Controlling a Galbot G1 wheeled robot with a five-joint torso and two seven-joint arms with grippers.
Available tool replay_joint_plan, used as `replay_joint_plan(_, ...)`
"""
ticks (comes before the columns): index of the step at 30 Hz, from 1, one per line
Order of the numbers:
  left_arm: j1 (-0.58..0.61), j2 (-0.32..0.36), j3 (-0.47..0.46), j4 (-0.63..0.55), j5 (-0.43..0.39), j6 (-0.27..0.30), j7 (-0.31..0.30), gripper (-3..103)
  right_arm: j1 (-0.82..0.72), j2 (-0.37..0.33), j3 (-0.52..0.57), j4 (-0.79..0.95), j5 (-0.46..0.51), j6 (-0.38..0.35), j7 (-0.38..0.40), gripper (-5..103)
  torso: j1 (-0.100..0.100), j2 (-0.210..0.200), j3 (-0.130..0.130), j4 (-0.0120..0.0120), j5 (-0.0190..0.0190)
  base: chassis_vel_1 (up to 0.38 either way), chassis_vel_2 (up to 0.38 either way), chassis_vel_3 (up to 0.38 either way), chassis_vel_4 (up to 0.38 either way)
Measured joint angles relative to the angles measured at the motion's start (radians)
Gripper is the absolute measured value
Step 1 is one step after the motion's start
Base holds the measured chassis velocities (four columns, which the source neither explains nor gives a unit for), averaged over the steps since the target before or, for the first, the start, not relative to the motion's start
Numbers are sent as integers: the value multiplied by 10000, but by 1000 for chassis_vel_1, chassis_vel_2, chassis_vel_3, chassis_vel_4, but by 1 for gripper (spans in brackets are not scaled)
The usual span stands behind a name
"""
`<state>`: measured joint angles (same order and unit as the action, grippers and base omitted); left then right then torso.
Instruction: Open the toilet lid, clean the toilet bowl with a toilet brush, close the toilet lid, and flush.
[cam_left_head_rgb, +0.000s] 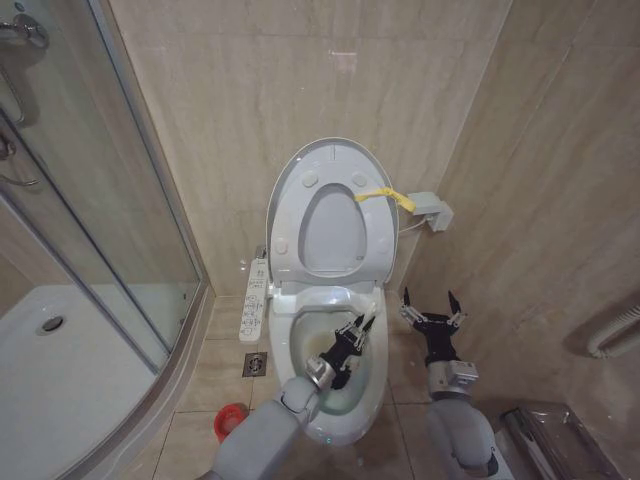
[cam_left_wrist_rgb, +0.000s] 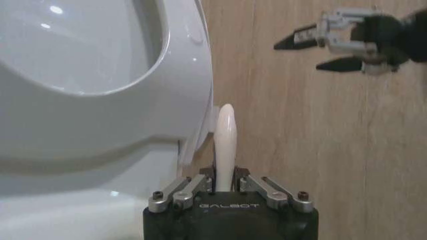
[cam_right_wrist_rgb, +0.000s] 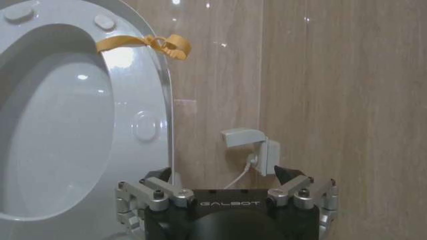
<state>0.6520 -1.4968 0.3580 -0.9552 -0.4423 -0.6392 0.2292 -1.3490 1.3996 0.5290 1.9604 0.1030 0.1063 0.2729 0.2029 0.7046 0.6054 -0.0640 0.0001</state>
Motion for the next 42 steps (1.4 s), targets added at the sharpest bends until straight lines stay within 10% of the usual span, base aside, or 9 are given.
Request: replay_joint_plan(42,279,196,175,135,278,-18,316,18,0,0,-1,-1,0,-1,-2,100,-1,3,-4,3,1,0,0,0,0)
